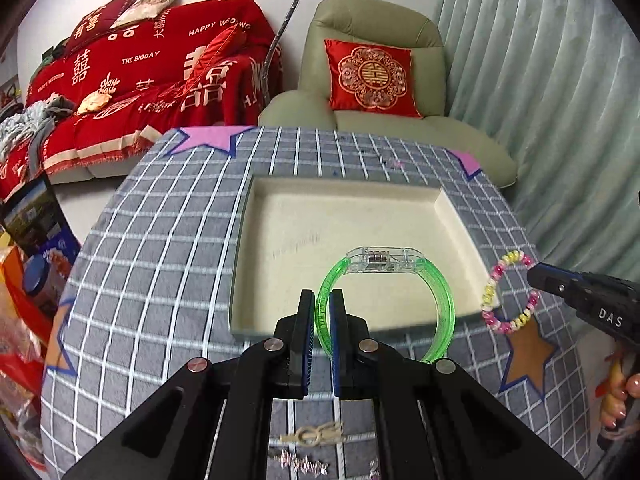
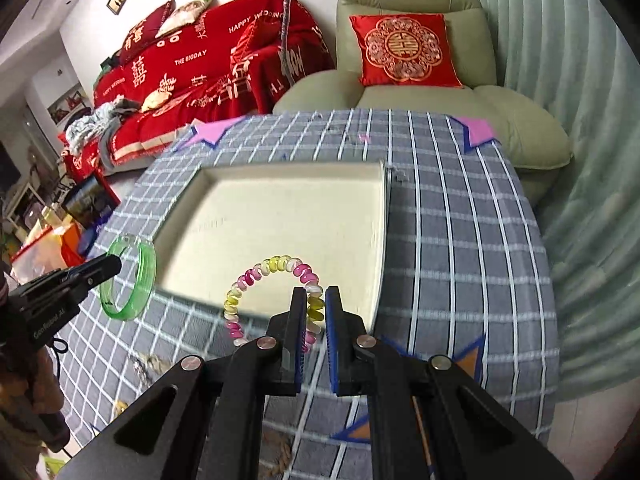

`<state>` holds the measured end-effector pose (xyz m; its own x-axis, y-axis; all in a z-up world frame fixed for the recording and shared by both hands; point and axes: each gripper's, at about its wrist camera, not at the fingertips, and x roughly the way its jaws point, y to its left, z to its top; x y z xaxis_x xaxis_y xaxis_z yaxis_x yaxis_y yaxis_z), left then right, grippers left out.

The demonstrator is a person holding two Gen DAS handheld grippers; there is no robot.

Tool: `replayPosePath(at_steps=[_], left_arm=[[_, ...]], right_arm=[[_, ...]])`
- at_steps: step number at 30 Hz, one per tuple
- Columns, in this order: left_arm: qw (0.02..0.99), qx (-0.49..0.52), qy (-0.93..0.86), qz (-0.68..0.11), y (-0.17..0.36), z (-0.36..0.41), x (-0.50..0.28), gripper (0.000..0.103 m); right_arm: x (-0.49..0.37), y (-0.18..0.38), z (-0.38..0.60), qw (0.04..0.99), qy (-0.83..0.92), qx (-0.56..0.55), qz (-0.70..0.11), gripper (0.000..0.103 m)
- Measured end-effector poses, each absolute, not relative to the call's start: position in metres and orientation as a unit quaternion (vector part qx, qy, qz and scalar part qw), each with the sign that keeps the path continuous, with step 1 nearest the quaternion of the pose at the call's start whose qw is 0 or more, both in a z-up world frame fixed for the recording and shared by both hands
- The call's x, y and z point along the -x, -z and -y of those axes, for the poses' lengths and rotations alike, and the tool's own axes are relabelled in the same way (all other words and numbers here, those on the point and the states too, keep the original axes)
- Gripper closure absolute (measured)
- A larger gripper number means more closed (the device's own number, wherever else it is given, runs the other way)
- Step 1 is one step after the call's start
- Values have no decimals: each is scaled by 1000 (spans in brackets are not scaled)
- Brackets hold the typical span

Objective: Organize jewelry
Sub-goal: 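Carry both bracelets into the cream tray and open both tools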

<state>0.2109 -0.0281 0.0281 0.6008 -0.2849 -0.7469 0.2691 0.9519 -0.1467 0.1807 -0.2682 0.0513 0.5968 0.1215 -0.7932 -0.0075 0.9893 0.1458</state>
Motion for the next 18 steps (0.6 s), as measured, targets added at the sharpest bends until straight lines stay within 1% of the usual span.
replayPosePath(at_steps=[4,7,12,18], left_arm=[[895,18,151,-420,-35,27,-233,86],[894,22,142,-424,-31,32,-256,86],[891,9,127,-436,-9,44,-284,86],[882,-1,117,-457,22,58,-307,86]], right_arm=[[-206,-65,270,894,-40,-60,-442,93],[-227,-62,272,892,-40,-66,-446,93],[-259,-43,276,882,-41,-90,-461,93],[-291,-8,277,868,-34,-107,-484,93]])
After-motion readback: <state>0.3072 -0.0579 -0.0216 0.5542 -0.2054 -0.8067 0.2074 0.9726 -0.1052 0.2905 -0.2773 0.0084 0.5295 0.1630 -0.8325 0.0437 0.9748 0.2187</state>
